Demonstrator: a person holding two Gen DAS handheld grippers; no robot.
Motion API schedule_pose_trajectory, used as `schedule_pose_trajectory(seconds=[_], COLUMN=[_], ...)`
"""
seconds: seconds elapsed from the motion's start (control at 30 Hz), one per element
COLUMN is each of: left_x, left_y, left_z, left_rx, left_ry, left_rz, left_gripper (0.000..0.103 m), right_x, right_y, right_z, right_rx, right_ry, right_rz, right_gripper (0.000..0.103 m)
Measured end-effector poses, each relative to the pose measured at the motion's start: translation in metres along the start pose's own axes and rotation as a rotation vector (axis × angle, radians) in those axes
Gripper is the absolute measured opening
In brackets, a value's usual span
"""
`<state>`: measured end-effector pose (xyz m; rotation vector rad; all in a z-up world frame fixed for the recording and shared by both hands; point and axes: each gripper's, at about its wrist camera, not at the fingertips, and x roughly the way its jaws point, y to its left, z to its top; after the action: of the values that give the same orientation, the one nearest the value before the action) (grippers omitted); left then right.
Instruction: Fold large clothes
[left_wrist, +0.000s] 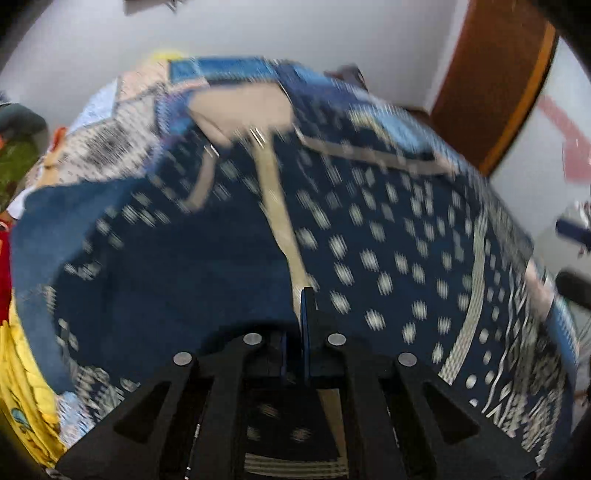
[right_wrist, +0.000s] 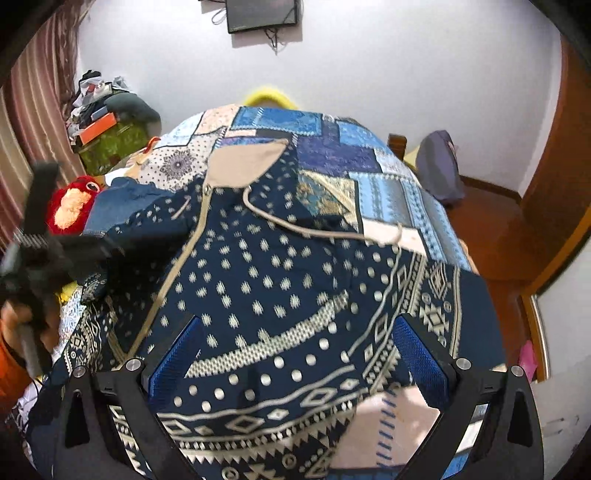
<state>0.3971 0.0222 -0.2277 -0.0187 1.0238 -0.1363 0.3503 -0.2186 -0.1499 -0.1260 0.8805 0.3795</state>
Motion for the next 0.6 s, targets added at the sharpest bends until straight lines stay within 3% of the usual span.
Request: schedule_pose_trajectory(seconds=[0.1, 0.17, 0.27, 0.33, 0.47, 0.6], left_x=[0.001, -0.005, -0.020, -0.038, -0.067, -0.065], left_y=[-0.013, -0.014, -0.006, 0.005, 0.052, 0.114], left_z=[-0.014, -0.019, -0.028, -0.037, -0.048, -0.061], left_rx=[0.044, 0.054, 0.027, -0.004, -0.112, -0.276], left_ry=[-0.006, -0.002, 0.014, -0.013, -0.061, -0.040], left_rz=[0.052, 0.044, -0.052, -0.074, -0.062, -0.061], left_gripper=[0.005, 0.008, 0.037, 0.056, 0.058, 0.058], right_x=[0.004, 0.006, 0.009, 0.008, 0.009, 0.019], right_y=[0.000, 0.003, 0.014, 0.026, 0.052, 0.074], right_z=[-0.007, -0.009, -0.007, -0.002, 0.006, 0.009], right_rx=[0.004, -0.006, -0.037, -0.064, -0.115, -0.147], right_ry=[0.034, 0.052, 0.067, 0.062, 0.035, 0.033], right_rz=[0.018, 0.020, 0.033, 0.037, 0.054, 0.041], right_gripper=[0.102, 0.102, 0.102, 0.102, 0.102, 0.102])
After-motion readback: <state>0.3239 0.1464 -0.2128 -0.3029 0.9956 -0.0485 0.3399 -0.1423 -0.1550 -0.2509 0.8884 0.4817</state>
